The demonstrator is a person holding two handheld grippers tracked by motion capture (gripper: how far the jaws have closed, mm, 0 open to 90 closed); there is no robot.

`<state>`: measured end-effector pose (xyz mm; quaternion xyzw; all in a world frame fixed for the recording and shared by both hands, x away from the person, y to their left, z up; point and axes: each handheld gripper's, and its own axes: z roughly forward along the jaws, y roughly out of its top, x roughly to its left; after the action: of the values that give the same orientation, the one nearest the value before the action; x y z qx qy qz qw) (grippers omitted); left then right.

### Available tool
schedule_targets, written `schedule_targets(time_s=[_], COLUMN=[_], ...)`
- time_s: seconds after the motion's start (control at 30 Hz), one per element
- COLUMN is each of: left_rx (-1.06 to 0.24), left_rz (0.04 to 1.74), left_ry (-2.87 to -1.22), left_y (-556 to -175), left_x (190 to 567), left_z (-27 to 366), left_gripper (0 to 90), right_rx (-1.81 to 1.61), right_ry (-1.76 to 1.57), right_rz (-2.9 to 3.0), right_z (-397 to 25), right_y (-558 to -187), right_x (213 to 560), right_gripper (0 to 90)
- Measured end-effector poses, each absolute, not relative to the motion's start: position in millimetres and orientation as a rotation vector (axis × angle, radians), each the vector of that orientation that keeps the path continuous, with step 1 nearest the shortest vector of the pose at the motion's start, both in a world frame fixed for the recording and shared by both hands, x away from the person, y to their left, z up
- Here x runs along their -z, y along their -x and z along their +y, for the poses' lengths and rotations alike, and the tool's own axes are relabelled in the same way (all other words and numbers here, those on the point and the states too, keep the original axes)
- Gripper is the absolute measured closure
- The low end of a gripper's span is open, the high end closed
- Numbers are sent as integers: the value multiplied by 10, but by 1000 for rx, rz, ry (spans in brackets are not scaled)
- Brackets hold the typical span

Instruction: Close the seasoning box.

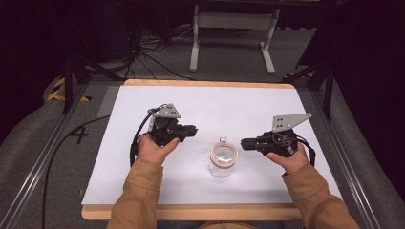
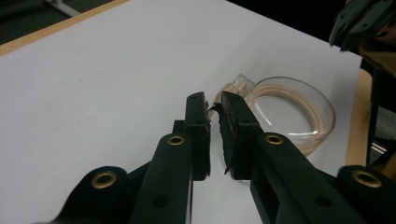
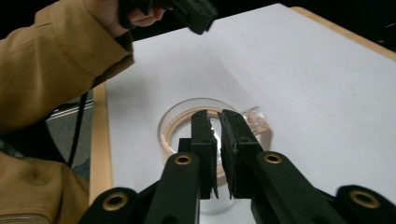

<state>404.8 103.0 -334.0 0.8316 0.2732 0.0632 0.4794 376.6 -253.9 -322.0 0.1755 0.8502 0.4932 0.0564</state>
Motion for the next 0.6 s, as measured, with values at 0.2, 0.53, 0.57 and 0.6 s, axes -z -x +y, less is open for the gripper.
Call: schedule_targets(time_s=[0.2, 0.53, 0.57, 0.6], left_rx=[-178, -173, -165, -168], left_rz=[706, 749, 753, 756], left_ry=[-2032, -2036, -2040, -2040], left_y=[-4071, -4201, -4215, -4230], left_x=[3403, 3609, 3633, 3663], left_z=[1145, 1261, 1268, 1271], left_gripper=[804, 785, 783, 781], right_rx=[-1438, -1342, -1331, -1319], right_ry=[-622, -808, -818, -832], right_rz=[2496, 2411, 2410, 2408], right_z=[-2728, -3128, -3157, -3182], right_y=[-3891, -4137, -4158, -4176], right_x=[3220, 3403, 3432, 3461], right_gripper=[747, 721, 719, 713])
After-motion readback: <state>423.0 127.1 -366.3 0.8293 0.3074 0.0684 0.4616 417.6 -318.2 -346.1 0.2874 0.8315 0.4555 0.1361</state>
